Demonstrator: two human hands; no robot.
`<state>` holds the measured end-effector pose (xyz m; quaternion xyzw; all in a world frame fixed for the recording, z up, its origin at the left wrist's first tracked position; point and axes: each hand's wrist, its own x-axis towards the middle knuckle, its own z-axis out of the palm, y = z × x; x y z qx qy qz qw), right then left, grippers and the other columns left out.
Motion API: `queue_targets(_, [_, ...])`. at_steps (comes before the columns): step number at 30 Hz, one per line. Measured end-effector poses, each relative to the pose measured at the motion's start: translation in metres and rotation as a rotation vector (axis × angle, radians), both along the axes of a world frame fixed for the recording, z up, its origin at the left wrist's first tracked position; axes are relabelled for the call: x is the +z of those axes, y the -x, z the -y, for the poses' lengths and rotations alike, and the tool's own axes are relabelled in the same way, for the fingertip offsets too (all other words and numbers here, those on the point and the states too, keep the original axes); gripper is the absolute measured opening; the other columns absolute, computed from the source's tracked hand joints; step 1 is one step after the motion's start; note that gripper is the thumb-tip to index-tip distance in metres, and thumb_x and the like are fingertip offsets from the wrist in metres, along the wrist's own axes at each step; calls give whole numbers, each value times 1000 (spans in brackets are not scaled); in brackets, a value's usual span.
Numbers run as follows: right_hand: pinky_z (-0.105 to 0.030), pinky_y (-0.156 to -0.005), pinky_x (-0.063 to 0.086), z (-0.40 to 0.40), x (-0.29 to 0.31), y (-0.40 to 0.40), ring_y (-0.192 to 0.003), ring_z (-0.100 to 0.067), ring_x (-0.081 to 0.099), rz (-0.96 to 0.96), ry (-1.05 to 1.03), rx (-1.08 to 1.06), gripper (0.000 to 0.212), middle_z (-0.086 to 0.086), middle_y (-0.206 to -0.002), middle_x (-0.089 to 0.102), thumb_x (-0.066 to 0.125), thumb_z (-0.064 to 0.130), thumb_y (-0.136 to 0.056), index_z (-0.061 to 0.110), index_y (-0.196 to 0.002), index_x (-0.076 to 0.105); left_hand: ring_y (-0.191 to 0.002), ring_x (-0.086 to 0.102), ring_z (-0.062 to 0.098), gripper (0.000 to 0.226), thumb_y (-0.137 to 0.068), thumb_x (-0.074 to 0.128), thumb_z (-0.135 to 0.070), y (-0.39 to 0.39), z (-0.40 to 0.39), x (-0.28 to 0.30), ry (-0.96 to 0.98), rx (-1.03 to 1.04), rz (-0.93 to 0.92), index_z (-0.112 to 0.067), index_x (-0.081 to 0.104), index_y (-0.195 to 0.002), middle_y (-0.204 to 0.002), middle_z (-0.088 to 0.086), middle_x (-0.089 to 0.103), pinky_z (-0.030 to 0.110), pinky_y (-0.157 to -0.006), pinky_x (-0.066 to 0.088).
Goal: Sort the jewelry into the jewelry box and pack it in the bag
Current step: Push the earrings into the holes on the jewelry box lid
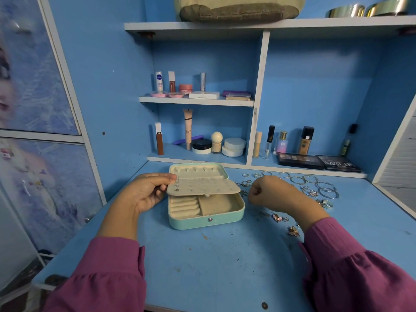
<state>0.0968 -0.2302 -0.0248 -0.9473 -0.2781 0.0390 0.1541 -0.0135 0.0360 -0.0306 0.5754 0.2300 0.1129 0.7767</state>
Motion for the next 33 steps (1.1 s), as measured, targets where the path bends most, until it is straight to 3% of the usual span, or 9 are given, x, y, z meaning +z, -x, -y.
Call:
queue_targets(3, [-30, -59, 44, -5, 3, 2, -61, -15, 48, 20, -172, -39, 19, -10, -76, 64, 56, 20, -84, 4, -85, 66, -35, 43, 2, 11, -82, 61, 9, 0, -1, -1, -3, -3, -5, 1, 68, -86, -60, 5, 67, 9, -33, 35])
queue_targets(7, [-28, -56, 36, -25, 19, 14, -60, -16, 42, -51, -470, -21, 25, -23, -74, 57, 54, 22, -88, -1, -82, 63, -35, 43, 2, 12, -82, 61, 10, -1, -2, -1, -8, -7, -6, 1, 67, -87, -56, 3, 65, 9, -34, 35])
queue_targets(9, [-26, -53, 33, -44, 27, 23, -58, -15, 38, -99, -534, 27, 26, -12, -64, 47, 53, 18, -89, 3, -69, 58, -35, 43, 2, 12, -81, 61, 10, -1, -2, -1, -9, -7, -3, 2, 67, -87, -54, 2, 63, 9, -34, 35])
queue_targets(12, [-27, -56, 34, -82, 27, 29, -60, -14, 38, -167, -556, 48, 29, -13, -65, 47, 57, 17, -90, 1, -66, 60, -35, 43, 2, 14, -81, 61, 11, -1, -2, -2, -21, -8, 3, 2, 68, -89, -52, 0, 61, 9, -35, 36])
queue_targets(16, [-28, -62, 37, -127, 18, 27, -70, -17, 43, -255, -574, 18, 30, -21, -84, 65, 60, 16, -87, -11, -97, 65, -35, 43, 2, 14, -81, 61, 11, -2, -2, -2, -26, -9, 4, 3, 68, -90, -54, 1, 61, 9, -35, 35])
queue_targets(19, [-27, -59, 37, -145, 16, 26, -70, -19, 47, -297, -566, 4, 18, -9, -70, 51, 61, 16, -87, -2, -85, 65, -36, 42, 2, 14, -81, 62, 11, -3, -4, -3, -25, -7, 0, 3, 69, -90, -58, 3, 58, 9, -35, 35])
queue_targets(23, [-33, -70, 45, -156, 8, 20, -85, -26, 61, -280, -557, -23, 24, -14, -88, 64, 64, 19, -86, -2, -97, 65, -36, 42, 2, 15, -81, 62, 12, -3, -5, -5, -17, -8, 5, 3, 69, -91, -59, 3, 57, 10, -35, 35])
queue_targets(30, [-28, -57, 37, -157, 3, 20, -70, -23, 49, -257, -531, -6, 17, -6, -69, 51, 62, 20, -86, 3, -82, 61, -37, 43, 2, 17, -80, 61, 13, -3, -5, -4, -17, -3, 10, 3, 68, -92, -58, 3, 59, 10, -35, 36])
queue_targets(33, [-29, -59, 37, -157, 3, 20, -71, -22, 47, -247, -520, -2, 15, -8, -74, 51, 61, 21, -86, 7, -83, 58, -37, 43, 2, 17, -80, 61, 14, -3, -4, -4, -27, 0, 10, 3, 69, -90, -57, 3, 60, 10, -36, 36])
